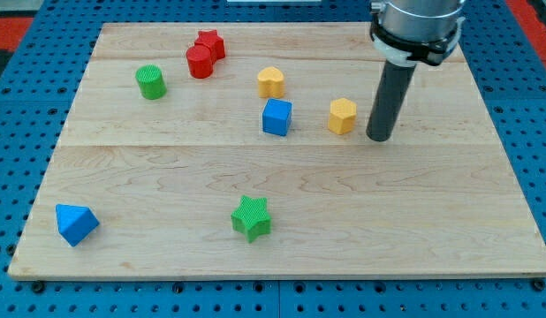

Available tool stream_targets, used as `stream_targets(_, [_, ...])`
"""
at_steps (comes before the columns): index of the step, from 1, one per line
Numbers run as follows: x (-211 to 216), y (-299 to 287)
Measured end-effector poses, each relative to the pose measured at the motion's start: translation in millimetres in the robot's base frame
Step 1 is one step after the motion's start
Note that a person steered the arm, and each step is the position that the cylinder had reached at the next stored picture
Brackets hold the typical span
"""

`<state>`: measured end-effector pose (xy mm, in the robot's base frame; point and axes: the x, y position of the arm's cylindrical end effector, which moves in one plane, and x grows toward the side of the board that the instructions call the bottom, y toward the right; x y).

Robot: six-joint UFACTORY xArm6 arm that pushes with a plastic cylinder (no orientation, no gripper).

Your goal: Slide the yellow hexagon above the blue cube

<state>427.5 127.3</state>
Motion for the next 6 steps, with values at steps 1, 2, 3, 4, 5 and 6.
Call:
stream_targets(1, [-7, -29])
stream_targets(2, [-25, -43])
stream_targets(3, [-42, 36])
stream_targets(4, [-59, 15])
stream_targets(5, [-57, -57])
stream_targets(6, [-48, -128])
